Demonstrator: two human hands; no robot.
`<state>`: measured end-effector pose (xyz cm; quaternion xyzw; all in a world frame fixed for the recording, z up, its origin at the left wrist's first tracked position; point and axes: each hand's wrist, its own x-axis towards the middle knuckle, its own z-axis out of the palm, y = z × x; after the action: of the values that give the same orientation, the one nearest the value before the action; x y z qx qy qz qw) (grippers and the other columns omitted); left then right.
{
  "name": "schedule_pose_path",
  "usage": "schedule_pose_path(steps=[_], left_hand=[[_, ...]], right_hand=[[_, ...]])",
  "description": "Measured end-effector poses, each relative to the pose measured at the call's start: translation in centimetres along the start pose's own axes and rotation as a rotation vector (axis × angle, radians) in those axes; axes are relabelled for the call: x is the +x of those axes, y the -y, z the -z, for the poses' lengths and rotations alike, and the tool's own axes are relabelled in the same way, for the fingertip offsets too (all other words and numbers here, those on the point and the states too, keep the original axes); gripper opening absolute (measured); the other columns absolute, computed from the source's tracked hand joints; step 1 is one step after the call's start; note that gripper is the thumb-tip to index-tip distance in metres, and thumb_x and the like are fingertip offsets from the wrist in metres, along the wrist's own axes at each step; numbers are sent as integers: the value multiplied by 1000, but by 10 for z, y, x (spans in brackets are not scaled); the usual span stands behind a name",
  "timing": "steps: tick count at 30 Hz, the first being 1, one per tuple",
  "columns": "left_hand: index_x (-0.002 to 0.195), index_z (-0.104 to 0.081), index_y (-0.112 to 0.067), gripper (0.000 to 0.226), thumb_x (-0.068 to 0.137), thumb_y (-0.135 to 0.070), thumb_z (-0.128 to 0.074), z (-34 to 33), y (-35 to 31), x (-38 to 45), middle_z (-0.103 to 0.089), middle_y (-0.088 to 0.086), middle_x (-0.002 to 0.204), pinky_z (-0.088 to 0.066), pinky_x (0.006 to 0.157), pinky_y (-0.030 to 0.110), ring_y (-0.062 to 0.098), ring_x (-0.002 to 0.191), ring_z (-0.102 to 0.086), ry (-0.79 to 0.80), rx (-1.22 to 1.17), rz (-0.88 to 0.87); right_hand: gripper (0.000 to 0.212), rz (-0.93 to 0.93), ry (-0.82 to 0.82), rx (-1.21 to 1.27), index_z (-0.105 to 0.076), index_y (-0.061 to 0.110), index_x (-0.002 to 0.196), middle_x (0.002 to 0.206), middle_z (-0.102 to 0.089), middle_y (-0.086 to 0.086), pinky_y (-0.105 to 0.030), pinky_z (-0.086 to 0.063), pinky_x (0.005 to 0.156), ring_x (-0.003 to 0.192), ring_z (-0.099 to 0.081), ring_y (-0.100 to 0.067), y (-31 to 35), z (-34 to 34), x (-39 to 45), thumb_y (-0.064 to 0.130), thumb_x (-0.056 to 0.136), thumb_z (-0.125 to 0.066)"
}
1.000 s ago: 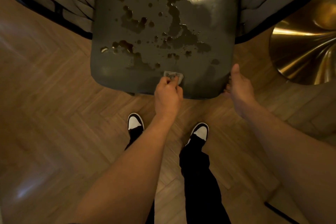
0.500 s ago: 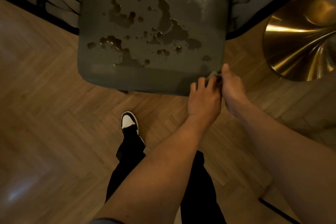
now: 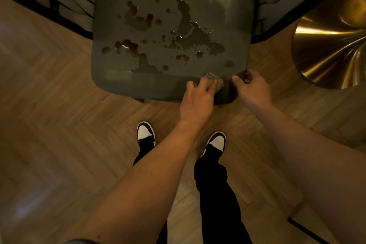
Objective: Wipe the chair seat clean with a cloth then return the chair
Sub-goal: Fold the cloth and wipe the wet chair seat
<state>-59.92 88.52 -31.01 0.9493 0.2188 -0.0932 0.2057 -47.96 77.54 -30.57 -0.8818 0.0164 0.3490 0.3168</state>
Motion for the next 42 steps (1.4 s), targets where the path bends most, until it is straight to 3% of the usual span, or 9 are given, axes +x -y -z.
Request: schedule_pose_path(steps=[6, 21, 25, 28, 30, 33, 36, 39, 42], left_hand=[[148, -36, -23, 51, 98, -14, -45, 17, 65, -9, -37, 5, 142, -41, 79, 31, 29, 102, -38, -35, 66, 174], [144, -45, -22, 49, 96, -13, -46, 65, 206, -25, -38, 14, 140, -42, 92, 43, 37, 110, -40, -137, 170, 436], [137, -51, -12, 45, 93, -11, -43, 82, 237, -22, -42, 20, 133, -40, 93, 44, 41, 109, -42, -195, 140, 544], [125, -57, 1, 38, 91, -10, -43, 95, 260, -19, -46, 16, 113, -35, 84, 29, 36, 101, -48, -230, 40, 581], [128, -54, 3, 38, 94, -8, -43, 95, 262, -15, -45, 12, 114, -29, 80, 17, 32, 104, -48, -175, -56, 570], [139, -50, -7, 44, 96, -10, -43, 91, 252, -11, -46, 21, 131, -35, 95, 27, 33, 115, -47, -169, -75, 521], [139, -51, -7, 46, 94, -8, -45, 79, 238, -8, -47, 23, 128, -35, 97, 31, 34, 113, -48, -150, -112, 470], [133, -57, -7, 44, 90, -9, -49, 63, 210, -4, -50, 19, 121, -43, 94, 39, 34, 106, -51, -148, -120, 406], [127, -62, -3, 46, 83, -8, -49, 47, 173, 0, -55, 21, 114, -47, 87, 41, 38, 96, -55, -159, -120, 326]], right_hand=[[67, 21, -17, -73, -47, 13, 147, 143, -58, -7, -40, -48, 107, 131, -55, -29, 9, -9, 1, 44, 93, -71], [73, -4, -35, -137, -45, 13, 149, 145, -57, -7, -40, -46, 107, 133, -55, -29, 14, -7, 3, 43, 90, -75], [77, -21, -28, -143, -43, 16, 151, 144, -58, -7, -39, -47, 107, 132, -55, -29, 14, -6, 4, 44, 88, -77], [77, -23, -16, -125, -44, 16, 150, 143, -59, -7, -40, -48, 105, 132, -56, -29, 13, -5, 6, 45, 87, -78], [71, -33, -11, -67, -47, 16, 148, 141, -60, -6, -37, -48, 101, 131, -56, -28, 15, -4, 5, 46, 90, -74], [64, -56, -16, 35, -54, 19, 144, 139, -60, -4, -41, -46, 107, 131, -54, -27, 13, -3, 7, 58, 93, -63], [68, -92, 5, 126, -57, 25, 140, 138, -60, -1, -50, -45, 110, 129, -55, -24, 7, 1, 12, 72, 91, -52], [106, -107, 9, 173, -59, 32, 138, 137, -62, 3, -52, -47, 108, 128, -57, -23, 1, 7, 15, 103, 62, -41], [125, -113, 16, 209, -59, 34, 137, 136, -63, 6, -52, -47, 108, 128, -57, -22, -11, 10, 23, 111, 41, -35]])
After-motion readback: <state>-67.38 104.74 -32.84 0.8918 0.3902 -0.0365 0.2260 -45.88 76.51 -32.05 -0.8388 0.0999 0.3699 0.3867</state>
